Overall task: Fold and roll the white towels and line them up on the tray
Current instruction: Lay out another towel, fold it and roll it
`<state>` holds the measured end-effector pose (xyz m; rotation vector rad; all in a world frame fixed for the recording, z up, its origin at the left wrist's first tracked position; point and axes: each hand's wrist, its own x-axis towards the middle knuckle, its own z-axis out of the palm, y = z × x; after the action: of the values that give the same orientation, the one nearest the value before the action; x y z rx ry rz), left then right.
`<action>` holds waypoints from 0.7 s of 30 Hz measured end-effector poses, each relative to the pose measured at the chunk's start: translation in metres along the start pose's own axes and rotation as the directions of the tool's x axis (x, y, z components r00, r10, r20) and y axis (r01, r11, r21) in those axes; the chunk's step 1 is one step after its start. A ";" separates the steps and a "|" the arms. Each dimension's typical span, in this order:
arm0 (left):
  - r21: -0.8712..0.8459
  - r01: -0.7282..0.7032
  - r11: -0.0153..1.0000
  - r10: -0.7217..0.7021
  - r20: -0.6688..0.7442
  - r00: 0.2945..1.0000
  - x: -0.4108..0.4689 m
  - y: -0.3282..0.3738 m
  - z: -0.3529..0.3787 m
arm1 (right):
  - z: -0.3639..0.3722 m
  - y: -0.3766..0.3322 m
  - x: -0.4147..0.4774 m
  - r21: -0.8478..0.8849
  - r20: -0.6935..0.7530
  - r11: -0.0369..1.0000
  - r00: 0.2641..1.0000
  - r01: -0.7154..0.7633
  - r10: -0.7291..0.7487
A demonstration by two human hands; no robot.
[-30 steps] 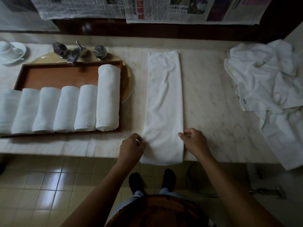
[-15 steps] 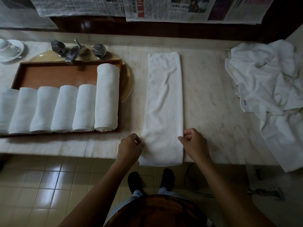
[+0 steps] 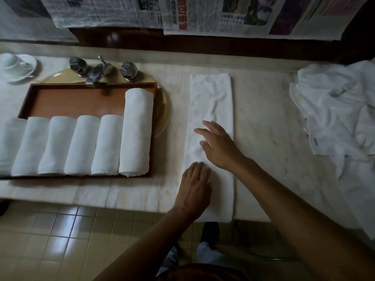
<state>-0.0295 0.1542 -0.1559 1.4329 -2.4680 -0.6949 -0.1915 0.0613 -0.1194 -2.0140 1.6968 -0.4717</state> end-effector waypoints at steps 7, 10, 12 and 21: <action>0.067 -0.041 0.997 0.038 0.047 0.998 -0.001 -0.013 0.018 | 0.029 0.037 0.082 -0.365 0.251 0.931 0.962 -0.007 0.105; 0.074 -0.049 0.996 0.045 0.058 0.997 0.000 -0.014 0.018 | 0.020 0.048 0.130 -0.384 0.252 0.922 0.955 -0.050 0.157; 0.081 -0.049 0.995 0.043 0.066 0.997 0.000 -0.014 0.018 | 0.014 0.055 0.161 -0.398 0.247 0.913 0.949 -0.083 0.194; 0.087 -0.032 0.996 0.025 0.080 0.996 0.003 -0.018 0.020 | -0.006 0.060 0.232 -0.379 0.220 0.907 0.934 -0.184 0.282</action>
<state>-0.0253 0.1502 -0.1819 1.4239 -2.6040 -0.6570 -0.2022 -0.1753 -0.1556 -1.9563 1.9154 0.2024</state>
